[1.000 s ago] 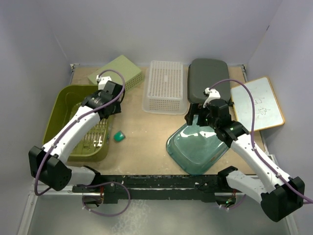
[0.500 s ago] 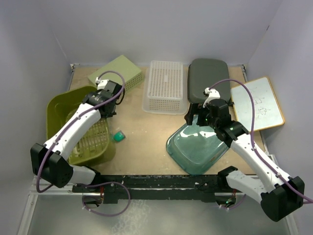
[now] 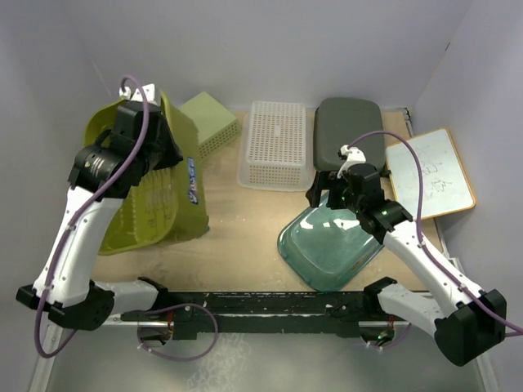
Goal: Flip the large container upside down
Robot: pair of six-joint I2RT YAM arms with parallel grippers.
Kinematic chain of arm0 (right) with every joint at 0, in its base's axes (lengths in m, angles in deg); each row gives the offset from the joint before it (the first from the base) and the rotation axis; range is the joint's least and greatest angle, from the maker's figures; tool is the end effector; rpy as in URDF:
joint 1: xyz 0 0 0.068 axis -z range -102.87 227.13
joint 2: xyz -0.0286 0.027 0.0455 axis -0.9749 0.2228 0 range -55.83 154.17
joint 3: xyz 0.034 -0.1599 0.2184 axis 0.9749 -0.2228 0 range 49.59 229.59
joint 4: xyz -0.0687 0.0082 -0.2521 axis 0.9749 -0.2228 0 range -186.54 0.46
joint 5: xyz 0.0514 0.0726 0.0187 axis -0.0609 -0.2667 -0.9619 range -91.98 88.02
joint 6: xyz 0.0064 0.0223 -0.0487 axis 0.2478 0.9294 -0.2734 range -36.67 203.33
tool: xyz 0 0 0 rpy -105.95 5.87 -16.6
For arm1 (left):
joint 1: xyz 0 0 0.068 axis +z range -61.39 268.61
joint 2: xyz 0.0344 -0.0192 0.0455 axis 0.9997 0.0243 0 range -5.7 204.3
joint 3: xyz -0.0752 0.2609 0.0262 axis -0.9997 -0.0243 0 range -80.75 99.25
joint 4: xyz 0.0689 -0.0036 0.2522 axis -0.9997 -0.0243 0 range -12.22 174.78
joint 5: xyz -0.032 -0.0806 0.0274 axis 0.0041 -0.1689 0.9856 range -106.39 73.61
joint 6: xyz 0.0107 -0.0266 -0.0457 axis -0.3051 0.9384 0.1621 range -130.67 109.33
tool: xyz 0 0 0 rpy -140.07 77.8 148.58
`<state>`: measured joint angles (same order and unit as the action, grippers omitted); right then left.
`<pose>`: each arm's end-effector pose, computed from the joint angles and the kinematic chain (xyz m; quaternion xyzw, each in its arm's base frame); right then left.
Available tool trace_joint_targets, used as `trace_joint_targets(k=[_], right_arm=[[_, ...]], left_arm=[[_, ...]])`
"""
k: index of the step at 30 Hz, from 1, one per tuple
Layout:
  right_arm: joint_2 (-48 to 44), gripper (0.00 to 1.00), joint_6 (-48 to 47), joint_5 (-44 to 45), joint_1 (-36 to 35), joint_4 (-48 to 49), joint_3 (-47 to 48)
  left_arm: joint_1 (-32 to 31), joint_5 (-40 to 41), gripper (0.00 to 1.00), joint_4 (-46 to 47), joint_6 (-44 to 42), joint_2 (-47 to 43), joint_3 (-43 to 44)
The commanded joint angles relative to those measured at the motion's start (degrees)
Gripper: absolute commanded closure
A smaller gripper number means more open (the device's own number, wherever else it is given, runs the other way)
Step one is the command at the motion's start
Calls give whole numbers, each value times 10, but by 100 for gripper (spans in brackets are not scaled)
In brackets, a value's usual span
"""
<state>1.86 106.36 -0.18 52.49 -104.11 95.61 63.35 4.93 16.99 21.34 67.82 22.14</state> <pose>0.2088 0.0945 0.2973 -0.0036 0.8491 0.2012 0.4885 0.1984 -0.0793 0.4724 -0.1324 0.8786 -0.0587 0.4551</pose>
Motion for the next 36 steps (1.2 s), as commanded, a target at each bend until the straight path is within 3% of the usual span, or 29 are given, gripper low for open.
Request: trace_joint_targets(k=[1, 8, 11, 16, 21, 24, 30, 36], right_arm=[[-7, 0, 12, -10, 2, 28, 11], [-16, 0, 16, -6, 2, 26, 11], [-23, 0, 14, -1, 2, 22, 10], [-30, 0, 14, -1, 2, 20, 6], [-30, 0, 18, -14, 2, 20, 8], [-28, 0, 20, -38, 2, 25, 13], [-14, 0, 39, -85, 2, 61, 22], [-5, 0, 121, -229, 2, 148, -6]], left_arm=[[-2, -189, 100, 118, 32, -47, -22], [-2, -391, 100, 503, 252, -165, -275], [-2, -407, 100, 568, 288, -189, -327], [-2, -432, 100, 587, 305, -203, -367], [-2, -469, 100, 801, 437, -220, -491], [-2, -466, 100, 811, 449, -227, -505], [-1, -450, 100, 736, 424, -252, -512], [-2, -436, 100, 723, 433, -290, -572]])
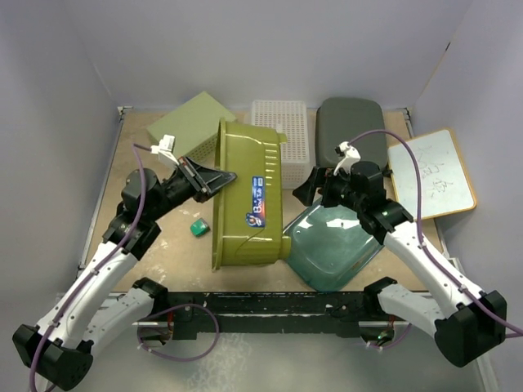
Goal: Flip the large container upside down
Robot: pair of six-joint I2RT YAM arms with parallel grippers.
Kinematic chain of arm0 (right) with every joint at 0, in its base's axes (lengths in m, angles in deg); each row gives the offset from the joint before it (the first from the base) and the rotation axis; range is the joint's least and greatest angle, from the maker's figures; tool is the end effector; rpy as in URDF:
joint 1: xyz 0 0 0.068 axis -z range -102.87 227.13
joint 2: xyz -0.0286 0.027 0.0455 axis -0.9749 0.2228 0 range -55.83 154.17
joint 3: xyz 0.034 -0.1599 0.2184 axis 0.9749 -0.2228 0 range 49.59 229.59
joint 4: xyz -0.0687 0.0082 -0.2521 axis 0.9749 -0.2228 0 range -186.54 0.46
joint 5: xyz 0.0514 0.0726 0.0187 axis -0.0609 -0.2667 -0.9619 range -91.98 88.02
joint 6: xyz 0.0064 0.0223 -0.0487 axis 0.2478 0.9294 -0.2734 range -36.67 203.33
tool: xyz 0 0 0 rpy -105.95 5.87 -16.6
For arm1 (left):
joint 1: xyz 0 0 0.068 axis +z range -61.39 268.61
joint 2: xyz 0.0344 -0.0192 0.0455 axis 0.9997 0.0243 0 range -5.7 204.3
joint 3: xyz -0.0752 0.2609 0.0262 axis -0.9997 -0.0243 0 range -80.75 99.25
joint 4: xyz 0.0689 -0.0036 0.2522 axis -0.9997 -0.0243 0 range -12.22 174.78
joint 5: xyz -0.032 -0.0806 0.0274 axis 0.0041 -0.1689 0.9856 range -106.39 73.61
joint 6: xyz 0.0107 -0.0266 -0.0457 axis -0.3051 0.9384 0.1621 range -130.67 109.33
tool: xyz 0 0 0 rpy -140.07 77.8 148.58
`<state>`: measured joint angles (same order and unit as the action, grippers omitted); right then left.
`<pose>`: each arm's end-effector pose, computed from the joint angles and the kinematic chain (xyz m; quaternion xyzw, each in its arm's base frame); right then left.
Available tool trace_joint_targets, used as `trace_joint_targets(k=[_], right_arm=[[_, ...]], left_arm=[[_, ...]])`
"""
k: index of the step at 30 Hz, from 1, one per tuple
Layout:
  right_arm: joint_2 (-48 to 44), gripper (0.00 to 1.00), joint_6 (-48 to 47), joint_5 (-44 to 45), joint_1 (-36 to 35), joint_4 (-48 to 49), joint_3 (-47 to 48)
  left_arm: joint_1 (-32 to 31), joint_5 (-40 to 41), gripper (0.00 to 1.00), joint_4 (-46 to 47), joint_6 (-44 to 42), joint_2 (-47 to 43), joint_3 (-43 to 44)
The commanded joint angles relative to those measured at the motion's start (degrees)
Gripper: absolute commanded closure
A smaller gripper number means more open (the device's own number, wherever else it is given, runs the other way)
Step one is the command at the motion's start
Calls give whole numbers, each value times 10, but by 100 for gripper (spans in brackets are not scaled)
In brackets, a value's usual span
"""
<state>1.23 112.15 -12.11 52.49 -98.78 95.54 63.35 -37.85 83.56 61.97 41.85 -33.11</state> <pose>0.2070 0.1018 0.3087 -0.0206 0.8190 0.3206 0.4755 0.1698 -0.0946 0.3665 -0.1625 0.6948 -0.6061 0.3515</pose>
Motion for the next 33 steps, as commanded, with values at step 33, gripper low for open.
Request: trace_joint_targets(k=[33], right_arm=[[139, 0, 512, -432, -19, 822, -118]], left_arm=[[-1, 63, 100, -229, -220, 20, -19]])
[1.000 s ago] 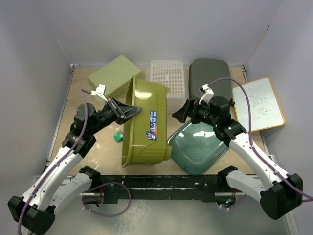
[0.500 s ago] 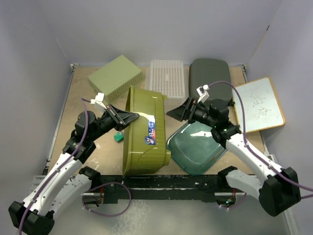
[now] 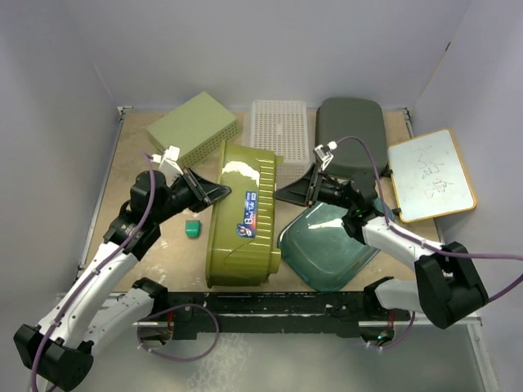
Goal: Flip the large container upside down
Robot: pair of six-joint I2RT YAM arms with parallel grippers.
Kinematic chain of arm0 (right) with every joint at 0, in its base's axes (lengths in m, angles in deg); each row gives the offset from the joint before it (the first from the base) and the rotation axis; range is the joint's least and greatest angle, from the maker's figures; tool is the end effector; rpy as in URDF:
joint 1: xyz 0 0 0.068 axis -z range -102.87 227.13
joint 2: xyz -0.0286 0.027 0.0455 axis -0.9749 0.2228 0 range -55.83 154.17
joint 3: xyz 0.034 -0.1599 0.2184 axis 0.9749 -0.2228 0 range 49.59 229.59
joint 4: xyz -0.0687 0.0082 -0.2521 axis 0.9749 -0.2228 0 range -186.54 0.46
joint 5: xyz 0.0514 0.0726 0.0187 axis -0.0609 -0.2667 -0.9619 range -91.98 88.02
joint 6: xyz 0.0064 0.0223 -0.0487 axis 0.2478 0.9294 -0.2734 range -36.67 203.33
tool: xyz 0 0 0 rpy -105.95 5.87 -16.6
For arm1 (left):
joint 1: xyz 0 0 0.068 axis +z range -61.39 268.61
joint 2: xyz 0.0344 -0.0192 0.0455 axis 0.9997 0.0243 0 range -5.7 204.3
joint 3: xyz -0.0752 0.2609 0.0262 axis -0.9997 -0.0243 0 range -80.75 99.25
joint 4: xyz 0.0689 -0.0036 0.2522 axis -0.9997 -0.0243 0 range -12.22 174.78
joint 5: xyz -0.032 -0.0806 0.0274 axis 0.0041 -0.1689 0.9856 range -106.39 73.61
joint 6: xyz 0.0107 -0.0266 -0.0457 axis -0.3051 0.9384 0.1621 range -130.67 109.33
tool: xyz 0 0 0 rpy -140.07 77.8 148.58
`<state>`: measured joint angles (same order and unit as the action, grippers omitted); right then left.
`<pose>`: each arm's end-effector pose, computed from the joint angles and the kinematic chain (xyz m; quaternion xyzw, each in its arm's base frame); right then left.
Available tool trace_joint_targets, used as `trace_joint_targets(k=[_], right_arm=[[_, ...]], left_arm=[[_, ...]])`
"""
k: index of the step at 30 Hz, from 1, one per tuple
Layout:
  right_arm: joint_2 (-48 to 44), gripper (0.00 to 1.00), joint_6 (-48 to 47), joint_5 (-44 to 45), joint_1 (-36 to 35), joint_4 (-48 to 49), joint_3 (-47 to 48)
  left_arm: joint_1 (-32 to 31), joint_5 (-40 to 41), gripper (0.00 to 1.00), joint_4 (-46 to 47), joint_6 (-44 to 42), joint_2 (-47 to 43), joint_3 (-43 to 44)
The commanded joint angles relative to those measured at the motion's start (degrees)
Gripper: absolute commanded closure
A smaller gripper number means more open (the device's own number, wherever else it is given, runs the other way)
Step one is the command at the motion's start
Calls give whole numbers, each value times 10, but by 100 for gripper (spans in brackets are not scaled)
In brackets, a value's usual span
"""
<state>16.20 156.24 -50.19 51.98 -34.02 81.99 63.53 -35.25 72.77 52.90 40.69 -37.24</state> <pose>0.2235 0.1342 0.2813 -0.0754 0.6349 0.7113 0.2919 0.1670 -0.0909 0.3245 -0.1635 0.7712 -0.5131 0.3395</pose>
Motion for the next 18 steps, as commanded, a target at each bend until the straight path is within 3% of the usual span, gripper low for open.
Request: trace_joint_targets(k=[1, 10, 15, 18], right_arm=[[-8, 0, 86, -52, -15, 192, 19], [57, 0, 202, -51, -36, 366, 49], [71, 0, 204, -57, -53, 376, 64], [45, 0, 145, -64, -52, 294, 67]], left_arm=[[-3, 48, 100, -137, -141, 36, 34], [-1, 126, 93, -249, -238, 87, 123], [-2, 164, 93, -272, -256, 94, 130], [-1, 178, 94, -275, -254, 103, 121]])
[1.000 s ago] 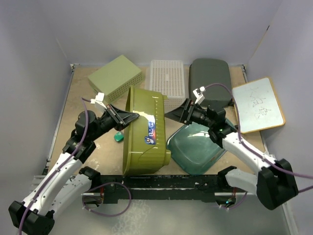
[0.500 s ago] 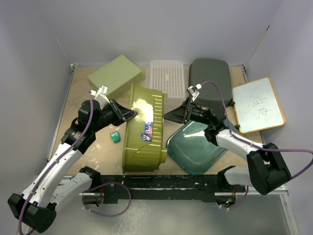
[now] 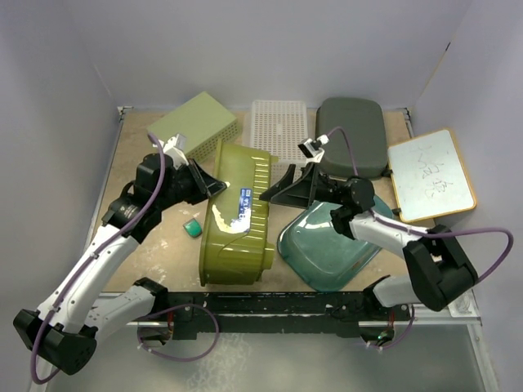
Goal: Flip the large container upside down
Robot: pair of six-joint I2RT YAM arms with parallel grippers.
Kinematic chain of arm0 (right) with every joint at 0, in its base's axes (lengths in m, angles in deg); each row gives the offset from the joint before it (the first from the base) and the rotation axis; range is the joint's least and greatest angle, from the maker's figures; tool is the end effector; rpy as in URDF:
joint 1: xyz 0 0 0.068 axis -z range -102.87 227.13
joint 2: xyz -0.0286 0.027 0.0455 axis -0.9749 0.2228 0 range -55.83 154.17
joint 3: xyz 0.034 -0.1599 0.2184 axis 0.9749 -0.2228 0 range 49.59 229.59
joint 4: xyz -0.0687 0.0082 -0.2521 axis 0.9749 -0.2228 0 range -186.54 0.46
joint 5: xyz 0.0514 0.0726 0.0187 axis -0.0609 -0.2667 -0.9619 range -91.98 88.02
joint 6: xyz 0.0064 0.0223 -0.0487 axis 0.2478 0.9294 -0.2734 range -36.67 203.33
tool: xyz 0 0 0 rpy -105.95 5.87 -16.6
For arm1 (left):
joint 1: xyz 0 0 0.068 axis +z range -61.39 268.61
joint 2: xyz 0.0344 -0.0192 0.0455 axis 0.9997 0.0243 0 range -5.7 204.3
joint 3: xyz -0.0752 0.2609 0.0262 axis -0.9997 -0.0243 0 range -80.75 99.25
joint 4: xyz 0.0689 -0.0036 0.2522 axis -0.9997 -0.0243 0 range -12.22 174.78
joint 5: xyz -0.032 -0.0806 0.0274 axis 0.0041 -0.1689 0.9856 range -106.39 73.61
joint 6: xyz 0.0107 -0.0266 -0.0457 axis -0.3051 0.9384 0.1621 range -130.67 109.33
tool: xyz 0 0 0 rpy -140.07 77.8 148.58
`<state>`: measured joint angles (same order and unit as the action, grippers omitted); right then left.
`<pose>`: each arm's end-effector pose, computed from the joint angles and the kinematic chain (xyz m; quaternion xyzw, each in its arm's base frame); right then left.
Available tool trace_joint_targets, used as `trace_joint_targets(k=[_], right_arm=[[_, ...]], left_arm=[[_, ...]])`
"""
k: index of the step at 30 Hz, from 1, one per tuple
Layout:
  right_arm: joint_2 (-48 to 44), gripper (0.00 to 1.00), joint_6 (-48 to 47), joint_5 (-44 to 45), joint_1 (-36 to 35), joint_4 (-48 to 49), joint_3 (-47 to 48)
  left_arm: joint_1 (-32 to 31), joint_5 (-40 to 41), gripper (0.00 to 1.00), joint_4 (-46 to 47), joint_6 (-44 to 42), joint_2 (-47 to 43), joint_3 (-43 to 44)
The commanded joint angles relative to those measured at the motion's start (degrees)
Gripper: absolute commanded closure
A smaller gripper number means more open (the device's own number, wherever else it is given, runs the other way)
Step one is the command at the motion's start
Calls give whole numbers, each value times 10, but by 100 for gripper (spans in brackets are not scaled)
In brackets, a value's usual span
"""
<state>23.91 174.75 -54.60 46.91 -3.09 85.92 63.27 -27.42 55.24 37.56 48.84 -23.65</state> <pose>0.2122 0.1563 0.3138 -0.1681 0.5144 0.8039 0.2468 0.1833 -0.0944 0.3499 -0.1192 0.8417 -0.3772 0.3676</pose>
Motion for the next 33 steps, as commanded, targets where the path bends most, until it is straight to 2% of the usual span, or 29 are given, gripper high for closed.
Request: trace_joint_targets(k=[1, 4, 7, 8, 9, 12, 15, 21, 33], right_arm=[[-48, 0, -77, -16, -1, -74, 28], [-122, 0, -245, 34, -1, -340, 38], [-196, 0, -442, 169, -1, -663, 90], [-211, 0, -474, 205, -1, -734, 103], [-219, 0, -486, 214, -1, -755, 107], [-214, 0, -495, 222, 0, -798, 115], [-185, 0, -474, 198, 0, -779, 109], [-162, 0, -371, 113, -2, -625, 35], [-160, 0, -386, 108, -2, -610, 72]], left_arm=[[3, 100, 94, -99, -100, 26, -19], [5, 107, 100, -100, -96, 31, -29], [8, 110, 100, -97, -93, 32, -40], [9, 110, 100, -95, -93, 32, -45], [10, 110, 100, -93, -93, 33, -48], [13, 109, 100, -87, -94, 38, -59], [14, 106, 100, -82, -95, 41, -67], [14, 94, 100, -70, -96, 38, -87], [15, 74, 100, -43, -97, 50, -111]])
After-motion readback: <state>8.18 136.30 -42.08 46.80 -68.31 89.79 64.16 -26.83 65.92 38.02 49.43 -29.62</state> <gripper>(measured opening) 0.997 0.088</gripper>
